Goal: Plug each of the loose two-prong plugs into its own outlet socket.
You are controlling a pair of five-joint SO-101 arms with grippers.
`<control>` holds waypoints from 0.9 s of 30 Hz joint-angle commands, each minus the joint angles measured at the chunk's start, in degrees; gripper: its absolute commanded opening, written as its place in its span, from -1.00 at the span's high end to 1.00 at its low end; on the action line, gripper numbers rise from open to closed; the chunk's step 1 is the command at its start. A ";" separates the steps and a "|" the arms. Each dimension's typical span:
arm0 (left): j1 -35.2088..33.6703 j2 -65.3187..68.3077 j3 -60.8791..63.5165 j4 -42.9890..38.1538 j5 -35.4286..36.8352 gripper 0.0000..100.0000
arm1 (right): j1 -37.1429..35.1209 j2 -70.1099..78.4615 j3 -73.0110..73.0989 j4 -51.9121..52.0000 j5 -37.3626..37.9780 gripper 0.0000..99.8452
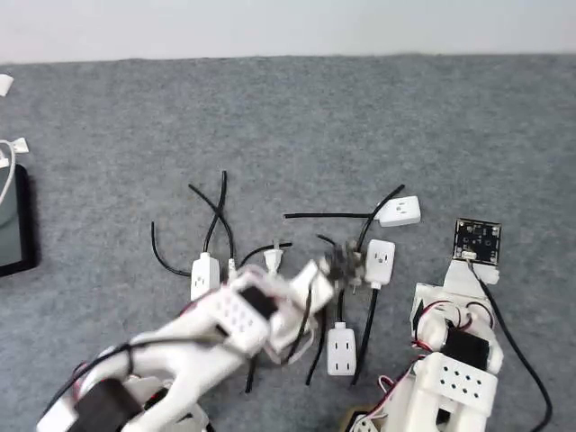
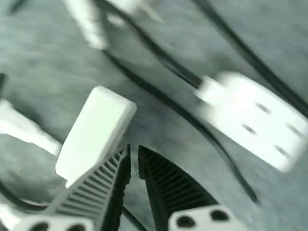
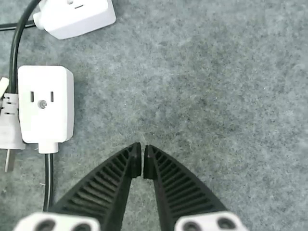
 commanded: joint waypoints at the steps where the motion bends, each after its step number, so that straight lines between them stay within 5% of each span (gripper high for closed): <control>1: -5.19 8.09 -10.95 -0.79 -0.70 0.96 | 0.22 -0.13 -0.35 -1.01 0.18 0.95; 11: -8.00 11.60 -16.66 -0.35 -5.01 0.95 | 1.01 -0.13 -0.35 -1.10 0.18 0.95; 21: -19.25 12.04 -17.01 -13.10 -1.67 0.79 | 1.01 -0.13 -0.35 -1.10 0.18 0.95; 27: -20.92 11.52 -18.15 -13.36 -0.09 0.79 | 1.01 -0.13 -0.35 -1.10 1.14 0.95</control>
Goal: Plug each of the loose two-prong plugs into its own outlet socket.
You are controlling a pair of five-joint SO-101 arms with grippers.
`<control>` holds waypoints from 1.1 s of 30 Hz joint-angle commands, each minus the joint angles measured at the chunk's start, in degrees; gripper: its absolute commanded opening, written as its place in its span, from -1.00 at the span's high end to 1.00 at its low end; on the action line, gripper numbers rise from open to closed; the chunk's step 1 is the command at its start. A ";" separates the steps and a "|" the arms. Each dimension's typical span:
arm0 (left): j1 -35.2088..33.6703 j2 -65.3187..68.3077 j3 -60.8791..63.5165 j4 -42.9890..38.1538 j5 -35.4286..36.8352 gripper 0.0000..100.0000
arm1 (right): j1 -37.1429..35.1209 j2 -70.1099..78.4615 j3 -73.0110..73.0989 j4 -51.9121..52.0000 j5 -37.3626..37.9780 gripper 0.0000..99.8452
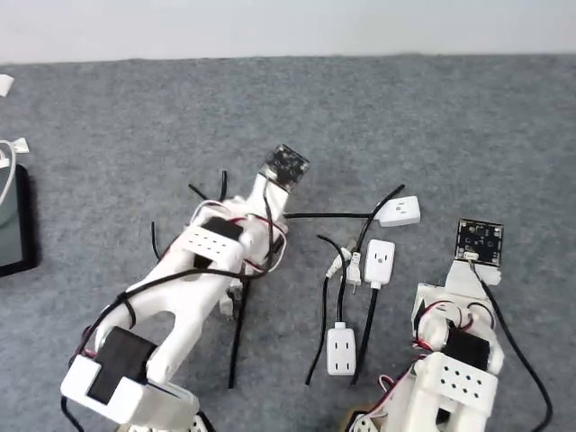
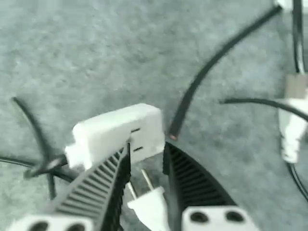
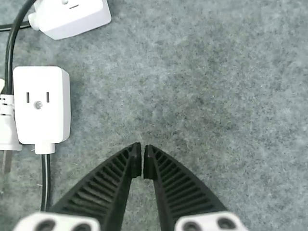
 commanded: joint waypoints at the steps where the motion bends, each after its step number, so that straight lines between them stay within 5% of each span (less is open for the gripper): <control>1: -0.79 -0.79 -3.21 -0.53 2.64 0.78 | 0.31 -0.13 -0.35 -1.10 1.49 0.95; 13: -7.38 -0.79 -7.87 0.44 15.38 0.78 | 0.40 -0.13 -0.26 -1.10 2.02 0.95; 23: 6.51 -21.89 6.55 15.12 20.66 0.79 | 0.57 0.13 0.62 -4.09 2.02 0.95; 29: 7.82 -42.64 21.14 20.22 21.63 0.80 | -1.10 -0.13 -2.46 2.95 2.02 0.95; 33: 10.37 -46.86 20.18 28.31 31.56 0.86 | -4.00 0.31 -2.37 2.95 1.67 0.95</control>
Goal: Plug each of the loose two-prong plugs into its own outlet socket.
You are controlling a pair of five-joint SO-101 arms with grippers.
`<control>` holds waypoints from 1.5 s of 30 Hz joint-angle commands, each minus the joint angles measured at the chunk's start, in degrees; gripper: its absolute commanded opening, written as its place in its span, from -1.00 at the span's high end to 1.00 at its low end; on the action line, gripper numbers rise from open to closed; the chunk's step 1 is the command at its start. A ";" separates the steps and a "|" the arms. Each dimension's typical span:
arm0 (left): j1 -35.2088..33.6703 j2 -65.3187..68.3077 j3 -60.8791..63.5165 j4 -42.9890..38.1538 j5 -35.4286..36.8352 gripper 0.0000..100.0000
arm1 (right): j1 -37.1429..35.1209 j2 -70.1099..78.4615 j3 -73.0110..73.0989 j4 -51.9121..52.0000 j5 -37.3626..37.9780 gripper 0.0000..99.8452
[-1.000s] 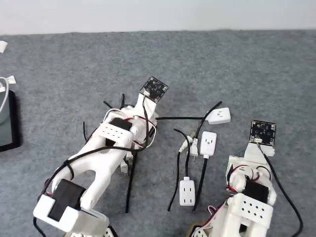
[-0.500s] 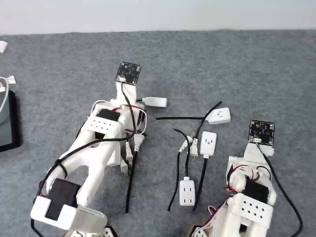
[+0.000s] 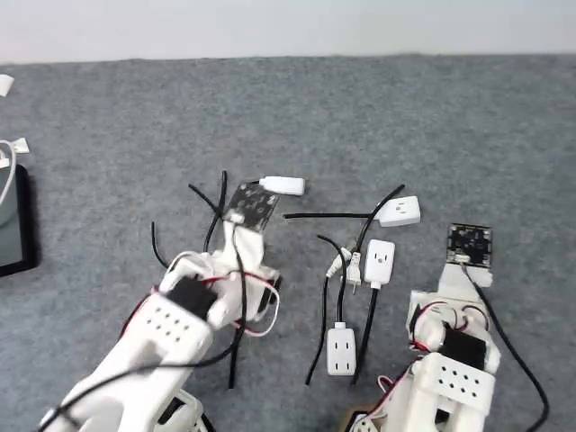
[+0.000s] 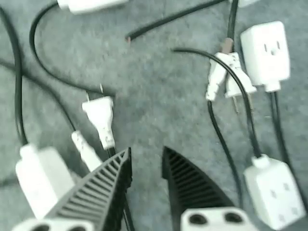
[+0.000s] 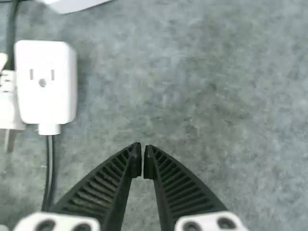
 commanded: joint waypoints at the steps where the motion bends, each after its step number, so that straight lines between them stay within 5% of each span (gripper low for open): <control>1: 4.31 -3.08 -2.07 5.01 6.51 0.87 | -1.71 0.31 -3.52 0.31 0.26 0.95; 10: 12.66 28.57 -17.71 2.02 23.12 0.87 | -1.45 0.40 -3.52 0.31 0.18 0.95; 14: 19.96 39.65 -26.24 6.33 23.82 0.87 | -1.45 0.40 -2.64 -1.27 0.18 0.95; 19: 31.56 41.05 -27.30 0.79 24.53 0.79 | -1.45 0.40 -2.20 -2.42 0.18 0.95; 27: 30.15 40.62 -28.53 5.27 30.77 0.24 | -0.31 0.40 -2.20 -2.95 0.18 0.95; 37: 30.15 40.62 -31.78 7.65 30.86 0.24 | -0.31 0.40 -2.20 -3.03 0.18 0.94; 45: 30.15 42.29 -30.64 0.35 31.12 0.24 | -0.31 0.40 -2.11 -2.95 0.18 0.94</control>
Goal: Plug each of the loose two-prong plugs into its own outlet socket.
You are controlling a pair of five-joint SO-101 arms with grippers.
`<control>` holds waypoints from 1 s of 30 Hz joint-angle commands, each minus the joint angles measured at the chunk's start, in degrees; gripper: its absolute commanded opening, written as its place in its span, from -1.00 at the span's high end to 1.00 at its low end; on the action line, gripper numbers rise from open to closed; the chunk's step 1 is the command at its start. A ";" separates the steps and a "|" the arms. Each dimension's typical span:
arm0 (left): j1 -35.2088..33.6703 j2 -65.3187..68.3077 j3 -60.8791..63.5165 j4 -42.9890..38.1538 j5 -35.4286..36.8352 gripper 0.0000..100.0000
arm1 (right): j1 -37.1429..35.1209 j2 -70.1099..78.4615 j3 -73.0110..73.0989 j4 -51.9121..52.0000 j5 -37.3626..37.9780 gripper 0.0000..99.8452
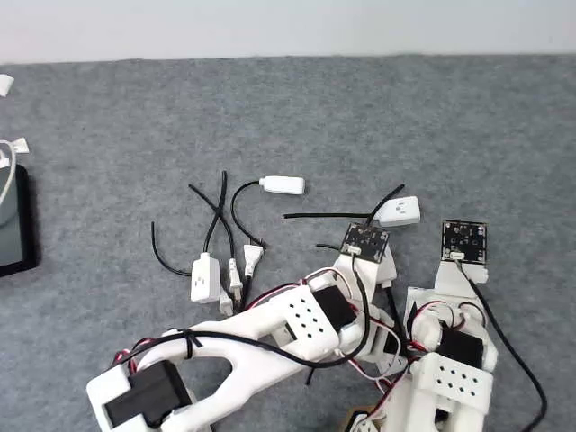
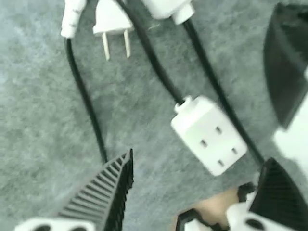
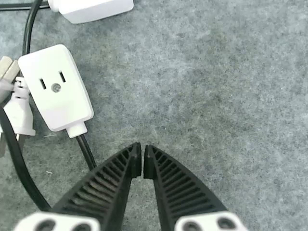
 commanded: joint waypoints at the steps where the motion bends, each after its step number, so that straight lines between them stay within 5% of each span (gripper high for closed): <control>1: 0.09 0.79 -1.36 -3.60 0.97 0.24 | 0.48 0.40 -2.11 -1.01 0.26 0.94; 13: 0.18 11.34 -5.23 -3.96 5.80 0.24 | 0.48 0.40 -2.11 -1.01 0.53 0.94; 19: 1.93 11.34 -5.41 -3.96 4.57 0.71 | 0.75 0.40 -2.11 -1.01 0.53 0.94; 22: 1.93 11.34 -5.49 -4.92 -2.20 0.99 | 0.84 0.31 -2.11 -1.01 0.62 0.94; 30: 1.93 11.16 -5.23 -5.19 -4.84 0.98 | 0.84 0.31 -2.11 -1.01 0.62 0.94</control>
